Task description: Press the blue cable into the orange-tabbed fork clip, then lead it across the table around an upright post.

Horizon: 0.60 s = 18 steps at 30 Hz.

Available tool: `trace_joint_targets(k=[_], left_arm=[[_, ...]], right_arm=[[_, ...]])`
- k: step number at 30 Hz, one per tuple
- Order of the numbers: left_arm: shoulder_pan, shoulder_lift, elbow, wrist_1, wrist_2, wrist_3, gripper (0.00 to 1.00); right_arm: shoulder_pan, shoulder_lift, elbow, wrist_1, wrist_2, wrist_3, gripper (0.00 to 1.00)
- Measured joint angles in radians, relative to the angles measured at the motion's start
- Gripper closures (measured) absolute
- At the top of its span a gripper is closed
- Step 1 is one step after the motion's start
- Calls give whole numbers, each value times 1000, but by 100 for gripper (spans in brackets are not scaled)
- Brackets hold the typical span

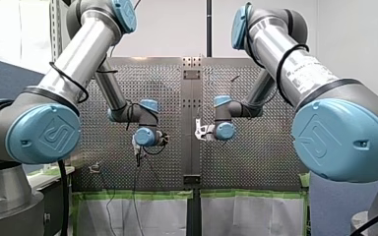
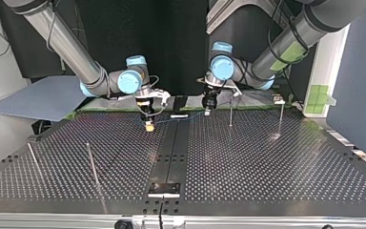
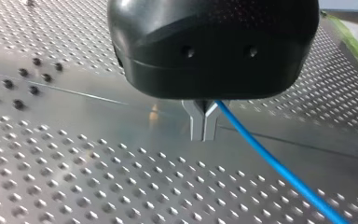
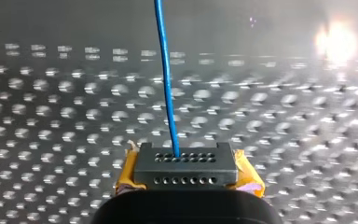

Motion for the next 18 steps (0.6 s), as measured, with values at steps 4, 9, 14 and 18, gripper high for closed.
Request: trace_joint_targets(k=[4,9,14,18], left_arm=[[-7,36,0,-21,-1,-13,100],[-14,82,0,-40,-2,-33,100],[-18,127,0,-49,0,-61,100],[-16,163,1,-65,1,-89,100]], right_arm=[[1,-31,0,21,0,1,100],[3,-77,0,40,-1,1,100],[4,-124,1,57,-1,1,100],[6,-159,0,61,-1,1,100]])
